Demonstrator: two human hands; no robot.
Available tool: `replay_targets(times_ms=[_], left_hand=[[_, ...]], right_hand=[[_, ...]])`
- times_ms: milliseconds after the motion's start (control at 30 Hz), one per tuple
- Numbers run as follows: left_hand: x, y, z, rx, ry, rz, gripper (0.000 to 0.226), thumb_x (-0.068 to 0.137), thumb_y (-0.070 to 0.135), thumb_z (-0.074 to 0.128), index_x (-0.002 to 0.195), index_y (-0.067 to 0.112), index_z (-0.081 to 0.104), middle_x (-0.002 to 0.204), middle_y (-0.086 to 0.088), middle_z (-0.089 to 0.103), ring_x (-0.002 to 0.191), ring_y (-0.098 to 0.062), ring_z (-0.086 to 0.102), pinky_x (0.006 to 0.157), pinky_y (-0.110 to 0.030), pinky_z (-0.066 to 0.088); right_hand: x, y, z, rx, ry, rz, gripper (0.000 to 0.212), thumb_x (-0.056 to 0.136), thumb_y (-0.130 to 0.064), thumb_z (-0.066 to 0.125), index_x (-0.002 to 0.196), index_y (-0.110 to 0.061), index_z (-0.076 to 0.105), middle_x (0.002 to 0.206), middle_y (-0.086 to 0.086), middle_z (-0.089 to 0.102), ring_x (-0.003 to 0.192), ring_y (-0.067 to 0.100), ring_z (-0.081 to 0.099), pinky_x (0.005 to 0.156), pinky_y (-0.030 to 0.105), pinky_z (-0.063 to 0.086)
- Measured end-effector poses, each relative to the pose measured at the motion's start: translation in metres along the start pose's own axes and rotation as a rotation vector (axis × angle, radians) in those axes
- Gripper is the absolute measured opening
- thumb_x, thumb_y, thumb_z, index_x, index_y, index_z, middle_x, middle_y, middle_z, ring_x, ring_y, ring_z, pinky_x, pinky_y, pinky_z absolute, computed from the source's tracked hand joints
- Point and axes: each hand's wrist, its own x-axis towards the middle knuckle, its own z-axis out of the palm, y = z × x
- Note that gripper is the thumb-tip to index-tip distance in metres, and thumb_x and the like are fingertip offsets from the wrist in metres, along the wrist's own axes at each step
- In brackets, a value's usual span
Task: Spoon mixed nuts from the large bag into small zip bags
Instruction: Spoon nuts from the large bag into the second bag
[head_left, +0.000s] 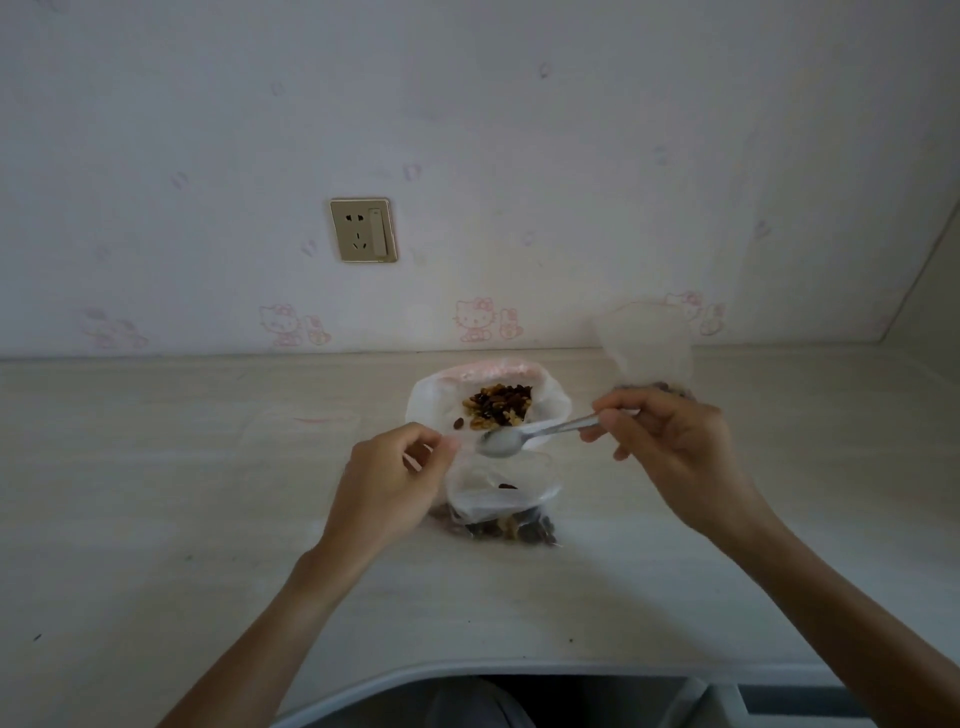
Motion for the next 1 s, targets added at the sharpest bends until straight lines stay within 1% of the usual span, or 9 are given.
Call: replay_targets(times_ms=[133,233,400,467,533,633,767,900,1000], left_hand=[[0.035,0.012,-0.007,0.037,0.168,0.147,0.011,0.091,0.037,0.073,0.082,0.034,0.069,0.074,0.016,0.066,0.069,-0.001,0.063,0.058,-0.011,0.045],[0.069,0.021,-0.001,0.115,0.219,0.232,0.013,0.089,0.034,0.076,0.097,0.026,0.070,0.092,0.015,0.063,0.078,-0.002,0.061,0.070,-0.016,0.050],[0.114,0.030,0.025,0.305,-0.021,0.225,0.048,0.089,0.053,0.073,0.127,0.024,0.065,0.123,0.007,0.061,0.109,-0.011,0.061,0.091,-0.029,0.050],[0.125,0.032,0.037,0.425,-0.149,0.159,0.053,0.086,0.066,0.067,0.121,0.026,0.068,0.116,0.009,0.066,0.104,-0.015,0.065,0.085,-0.031,0.051],[0.129,0.032,0.045,0.467,-0.196,0.116,0.047,0.086,0.070,0.057,0.096,0.027,0.073,0.091,0.010,0.072,0.084,-0.018,0.069,0.072,-0.033,0.053],[0.129,0.022,0.048,0.471,-0.075,0.169,0.031,0.101,0.045,0.053,0.090,0.023,0.073,0.080,0.008,0.068,0.076,-0.018,0.068,0.063,-0.032,0.051],[0.129,0.012,0.044,0.385,0.108,0.190,0.023,0.106,0.037,0.054,0.104,0.021,0.071,0.088,0.008,0.064,0.074,-0.010,0.059,0.054,-0.021,0.036],[0.128,0.012,0.041,0.311,0.167,0.133,0.022,0.106,0.034,0.052,0.110,0.020,0.069,0.100,0.005,0.065,0.083,-0.013,0.061,0.065,-0.029,0.045],[0.127,0.011,0.037,0.299,0.190,0.103,0.022,0.107,0.032,0.050,0.110,0.017,0.066,0.102,0.004,0.065,0.087,-0.016,0.063,0.069,-0.032,0.048]], right_hand=[[0.020,0.017,0.005,0.089,0.086,0.186,0.009,0.099,-0.013,0.066,0.103,-0.012,0.073,0.080,-0.004,0.080,0.075,0.010,0.076,0.061,0.022,0.057],[0.036,0.024,0.012,0.011,0.109,0.238,0.009,0.099,-0.014,0.065,0.097,-0.018,0.073,0.078,-0.011,0.079,0.073,0.006,0.075,0.059,0.024,0.058],[0.053,0.027,0.024,-0.308,0.047,0.122,0.029,0.099,-0.022,0.064,0.076,-0.040,0.064,0.071,-0.016,0.073,0.067,-0.004,0.067,0.056,0.011,0.049],[0.057,0.028,0.029,-0.389,-0.028,0.110,0.022,0.100,-0.027,0.063,0.081,-0.038,0.065,0.078,-0.017,0.073,0.072,-0.003,0.068,0.064,0.015,0.053],[0.059,0.029,0.032,-0.434,-0.092,0.126,0.015,0.101,-0.031,0.061,0.091,-0.027,0.071,0.084,-0.015,0.075,0.077,0.001,0.070,0.073,0.030,0.061],[0.061,0.031,0.031,-0.458,-0.105,0.110,0.017,0.101,-0.032,0.062,0.095,-0.021,0.073,0.083,-0.015,0.076,0.072,-0.003,0.069,0.067,0.018,0.057],[0.060,0.029,0.025,-0.445,-0.079,0.088,0.013,0.098,-0.028,0.066,0.086,-0.027,0.069,0.073,-0.020,0.071,0.057,-0.016,0.060,0.052,0.002,0.041],[0.060,0.024,0.027,-0.477,-0.097,0.072,0.014,0.098,-0.028,0.067,0.085,-0.030,0.067,0.075,-0.017,0.072,0.064,-0.014,0.062,0.053,0.005,0.042],[0.058,0.025,0.027,-0.580,-0.060,0.031,0.013,0.099,-0.028,0.065,0.091,-0.021,0.073,0.058,-0.019,0.058,0.054,-0.002,0.058,0.047,0.015,0.034]])
